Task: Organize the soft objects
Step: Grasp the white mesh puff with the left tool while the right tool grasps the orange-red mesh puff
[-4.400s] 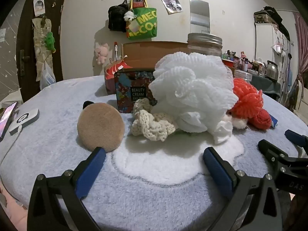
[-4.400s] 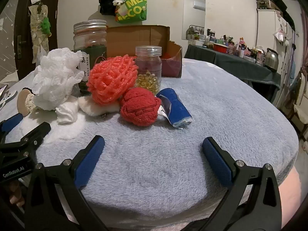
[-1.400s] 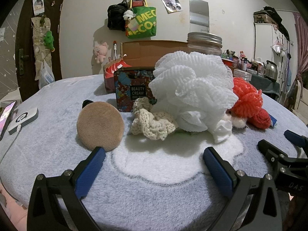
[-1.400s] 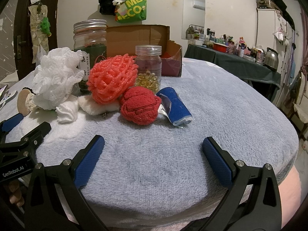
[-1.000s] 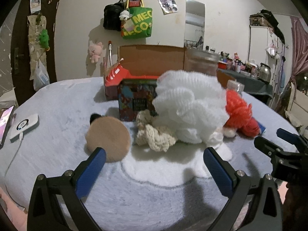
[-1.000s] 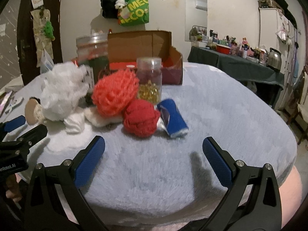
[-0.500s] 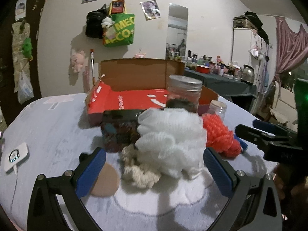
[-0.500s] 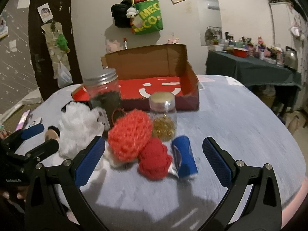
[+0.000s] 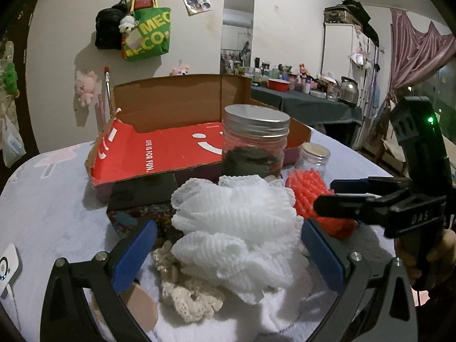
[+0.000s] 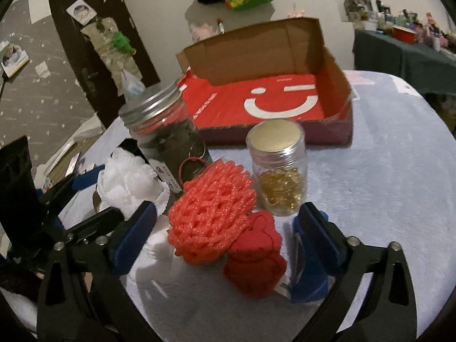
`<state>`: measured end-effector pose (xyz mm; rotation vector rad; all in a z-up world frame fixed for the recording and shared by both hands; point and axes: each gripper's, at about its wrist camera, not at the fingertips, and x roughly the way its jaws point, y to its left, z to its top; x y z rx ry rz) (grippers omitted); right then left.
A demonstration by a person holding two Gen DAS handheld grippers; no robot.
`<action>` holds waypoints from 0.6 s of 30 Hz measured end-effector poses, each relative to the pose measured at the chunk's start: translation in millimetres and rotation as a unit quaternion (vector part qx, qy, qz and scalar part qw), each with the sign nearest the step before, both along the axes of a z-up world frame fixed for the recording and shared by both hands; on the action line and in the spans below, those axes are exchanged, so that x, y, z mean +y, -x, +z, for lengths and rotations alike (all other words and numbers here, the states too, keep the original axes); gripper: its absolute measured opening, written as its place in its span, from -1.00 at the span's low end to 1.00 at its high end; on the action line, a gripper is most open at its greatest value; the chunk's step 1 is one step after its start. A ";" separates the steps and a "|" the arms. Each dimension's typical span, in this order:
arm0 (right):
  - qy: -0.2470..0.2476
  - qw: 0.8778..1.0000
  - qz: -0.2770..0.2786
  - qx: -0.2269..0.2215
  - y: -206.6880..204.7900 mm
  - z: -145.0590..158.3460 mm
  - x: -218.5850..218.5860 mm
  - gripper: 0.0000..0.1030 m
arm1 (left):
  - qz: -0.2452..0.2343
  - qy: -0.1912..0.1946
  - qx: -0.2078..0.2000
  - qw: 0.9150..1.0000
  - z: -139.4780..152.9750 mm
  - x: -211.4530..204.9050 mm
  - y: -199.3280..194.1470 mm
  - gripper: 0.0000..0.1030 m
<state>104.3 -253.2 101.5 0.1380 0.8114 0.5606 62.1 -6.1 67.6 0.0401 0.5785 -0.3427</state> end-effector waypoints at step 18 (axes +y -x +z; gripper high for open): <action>0.036 0.999 -0.006 -0.034 20.2 15.1 14.1 -0.26 | -0.037 0.017 0.021 0.999 2.6 -3.6 6.6 -0.03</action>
